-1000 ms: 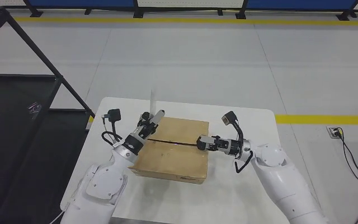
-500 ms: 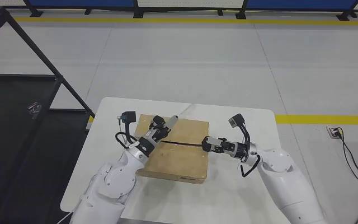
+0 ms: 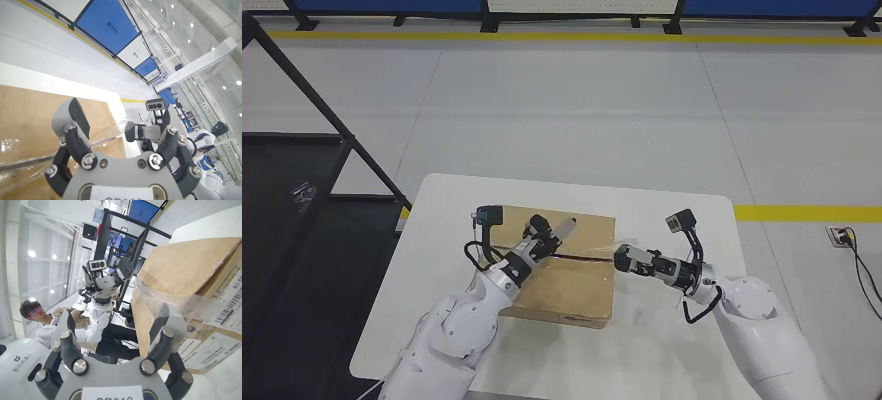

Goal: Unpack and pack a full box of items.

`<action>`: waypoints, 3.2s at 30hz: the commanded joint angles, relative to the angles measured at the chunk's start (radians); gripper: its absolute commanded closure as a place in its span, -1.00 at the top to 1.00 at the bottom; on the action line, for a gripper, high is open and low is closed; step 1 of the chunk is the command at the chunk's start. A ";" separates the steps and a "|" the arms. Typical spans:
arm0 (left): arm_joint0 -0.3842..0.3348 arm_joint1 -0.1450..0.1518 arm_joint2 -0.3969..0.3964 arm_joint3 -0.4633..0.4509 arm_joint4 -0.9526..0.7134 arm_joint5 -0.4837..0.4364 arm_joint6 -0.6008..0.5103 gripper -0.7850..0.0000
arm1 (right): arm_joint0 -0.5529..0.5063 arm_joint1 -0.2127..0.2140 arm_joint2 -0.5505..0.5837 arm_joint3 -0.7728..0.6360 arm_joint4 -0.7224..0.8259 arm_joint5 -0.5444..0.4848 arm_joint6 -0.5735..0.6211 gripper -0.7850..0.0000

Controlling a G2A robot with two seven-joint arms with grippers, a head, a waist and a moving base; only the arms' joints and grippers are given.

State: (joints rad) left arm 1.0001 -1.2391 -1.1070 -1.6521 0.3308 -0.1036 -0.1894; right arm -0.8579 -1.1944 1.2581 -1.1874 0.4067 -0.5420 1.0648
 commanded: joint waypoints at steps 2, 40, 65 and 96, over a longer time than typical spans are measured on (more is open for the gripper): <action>0.001 -0.003 0.001 -0.001 0.002 -0.001 -0.002 1.00 | -0.016 0.005 0.016 -0.010 0.006 -0.010 0.000 1.00; 0.257 0.063 -0.573 -0.090 -0.448 -0.085 -0.360 1.00 | -0.041 0.032 0.036 -0.153 -0.071 0.060 -0.101 1.00; -0.059 0.063 -0.241 0.116 -0.280 0.052 -0.625 1.00 | -0.177 0.059 0.127 -0.163 0.081 -0.059 -0.035 1.00; -0.144 0.040 -0.068 0.114 -0.239 0.074 -0.502 1.00 | -0.166 0.065 0.100 -0.133 0.117 -0.073 -0.019 1.00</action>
State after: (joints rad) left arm 0.8614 -1.1980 -1.1904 -1.5437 0.0695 -0.0265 -0.6983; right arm -1.0244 -1.1291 1.3591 -1.3222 0.5234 -0.6147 1.0455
